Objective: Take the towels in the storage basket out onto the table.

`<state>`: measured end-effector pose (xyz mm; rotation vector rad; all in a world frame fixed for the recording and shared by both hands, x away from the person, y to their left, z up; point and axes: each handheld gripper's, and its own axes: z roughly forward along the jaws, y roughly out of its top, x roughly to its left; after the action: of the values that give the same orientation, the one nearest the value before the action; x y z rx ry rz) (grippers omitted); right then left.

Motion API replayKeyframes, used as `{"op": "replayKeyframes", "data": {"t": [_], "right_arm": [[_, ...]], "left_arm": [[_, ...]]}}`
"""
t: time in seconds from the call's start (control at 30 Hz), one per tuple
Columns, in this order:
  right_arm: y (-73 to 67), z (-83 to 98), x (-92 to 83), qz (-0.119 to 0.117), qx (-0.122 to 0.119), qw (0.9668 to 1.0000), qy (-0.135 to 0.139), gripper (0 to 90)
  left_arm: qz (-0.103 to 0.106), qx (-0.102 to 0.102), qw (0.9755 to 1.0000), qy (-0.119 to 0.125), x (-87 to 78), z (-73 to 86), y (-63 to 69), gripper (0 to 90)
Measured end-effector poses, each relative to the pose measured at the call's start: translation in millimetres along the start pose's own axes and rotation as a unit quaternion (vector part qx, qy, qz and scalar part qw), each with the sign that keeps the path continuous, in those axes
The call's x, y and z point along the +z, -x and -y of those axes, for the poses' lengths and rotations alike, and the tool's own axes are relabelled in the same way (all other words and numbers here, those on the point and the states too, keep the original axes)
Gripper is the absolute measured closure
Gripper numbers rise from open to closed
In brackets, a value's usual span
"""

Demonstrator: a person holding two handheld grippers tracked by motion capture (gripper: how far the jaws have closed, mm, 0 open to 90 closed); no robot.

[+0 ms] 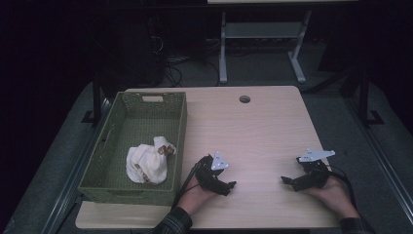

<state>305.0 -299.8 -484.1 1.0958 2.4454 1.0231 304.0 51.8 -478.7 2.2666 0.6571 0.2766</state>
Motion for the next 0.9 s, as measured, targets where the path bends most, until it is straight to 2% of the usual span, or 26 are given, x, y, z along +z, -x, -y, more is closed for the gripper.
{"op": "replayKeyframes", "data": {"t": [0.43,0.67,0.9], "right_arm": [[0.3,-0.4,0.6,-0.004,-0.003,1.0000,0.001,0.0],[0.2,-1.4,1.1,-0.006,-0.002,1.0000,-0.001,0.0],[0.1,-1.3,1.1,-0.006,-0.002,1.0000,-0.001,0.0]], "left_arm": [[-0.004,-0.007,1.0000,0.000,-1.3,1.0,-1.0,12.4],[-0.016,-0.007,0.9997,-0.016,-4.7,-0.9,0.2,12.4],[-0.022,-0.014,0.9994,-0.022,-7.9,-2.2,-2.0,12.4]]}}
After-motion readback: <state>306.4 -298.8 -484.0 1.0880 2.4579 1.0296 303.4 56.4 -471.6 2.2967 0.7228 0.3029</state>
